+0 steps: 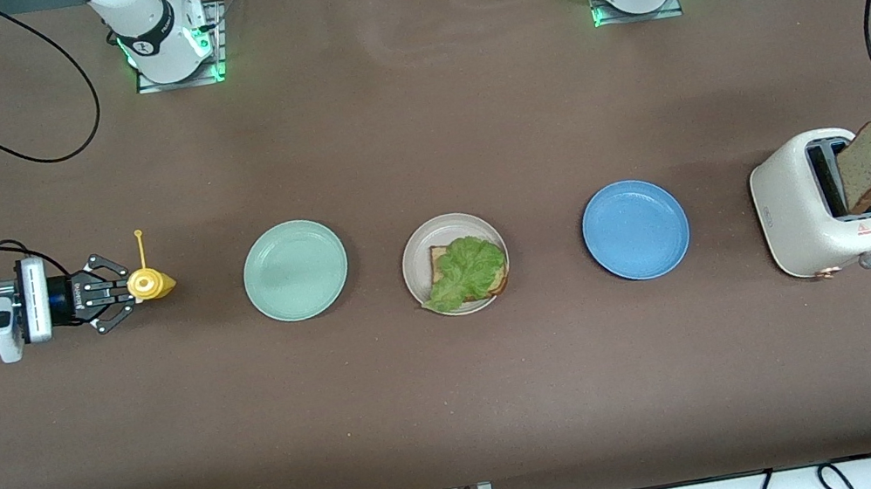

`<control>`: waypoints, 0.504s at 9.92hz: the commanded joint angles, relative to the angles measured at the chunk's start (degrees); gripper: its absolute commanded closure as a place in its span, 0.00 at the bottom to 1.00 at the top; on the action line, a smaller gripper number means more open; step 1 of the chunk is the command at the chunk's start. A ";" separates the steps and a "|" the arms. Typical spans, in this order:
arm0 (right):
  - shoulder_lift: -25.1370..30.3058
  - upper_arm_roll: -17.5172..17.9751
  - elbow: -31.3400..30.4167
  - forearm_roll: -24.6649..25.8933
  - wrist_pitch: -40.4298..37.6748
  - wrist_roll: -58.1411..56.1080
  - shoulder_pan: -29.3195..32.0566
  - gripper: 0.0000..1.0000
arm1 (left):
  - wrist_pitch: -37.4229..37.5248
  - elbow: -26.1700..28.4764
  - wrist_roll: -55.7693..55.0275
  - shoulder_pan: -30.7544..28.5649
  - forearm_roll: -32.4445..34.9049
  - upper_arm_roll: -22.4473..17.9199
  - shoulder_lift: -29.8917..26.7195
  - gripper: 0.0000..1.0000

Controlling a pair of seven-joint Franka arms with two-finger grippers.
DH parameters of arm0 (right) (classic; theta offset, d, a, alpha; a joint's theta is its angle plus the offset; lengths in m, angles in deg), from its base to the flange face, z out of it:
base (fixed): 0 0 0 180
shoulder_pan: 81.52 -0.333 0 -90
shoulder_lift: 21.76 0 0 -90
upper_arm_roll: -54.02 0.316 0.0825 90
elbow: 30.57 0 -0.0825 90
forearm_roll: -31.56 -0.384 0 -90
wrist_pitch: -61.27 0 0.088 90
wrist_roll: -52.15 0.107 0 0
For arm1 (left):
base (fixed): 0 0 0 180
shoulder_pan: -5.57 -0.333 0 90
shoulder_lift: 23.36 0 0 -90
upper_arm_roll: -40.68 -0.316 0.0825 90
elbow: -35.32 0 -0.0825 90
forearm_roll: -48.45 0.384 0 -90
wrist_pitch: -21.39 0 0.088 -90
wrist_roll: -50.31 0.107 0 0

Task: Make sandwich on beige plate with both arms
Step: 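Set the mustard bottle down while the left gripper grasps the toast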

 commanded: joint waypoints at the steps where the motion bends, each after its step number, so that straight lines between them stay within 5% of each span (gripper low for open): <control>1: -5.35 1.27 1.19 -4.21 -4.29 -7.93 2.96 1.00 | 8.79 -7.43 -1.70 3.84 0.92 -0.17 1.14 1.00; 3: -7.82 1.27 1.71 -4.22 -4.30 -10.15 4.28 1.00 | 10.76 -8.43 -9.76 9.72 -3.19 -0.26 1.93 1.00; 5: -9.58 1.27 3.12 -4.31 -4.48 -11.99 4.72 1.00 | 12.16 -8.52 -13.83 11.85 -14.05 -0.17 4.12 1.00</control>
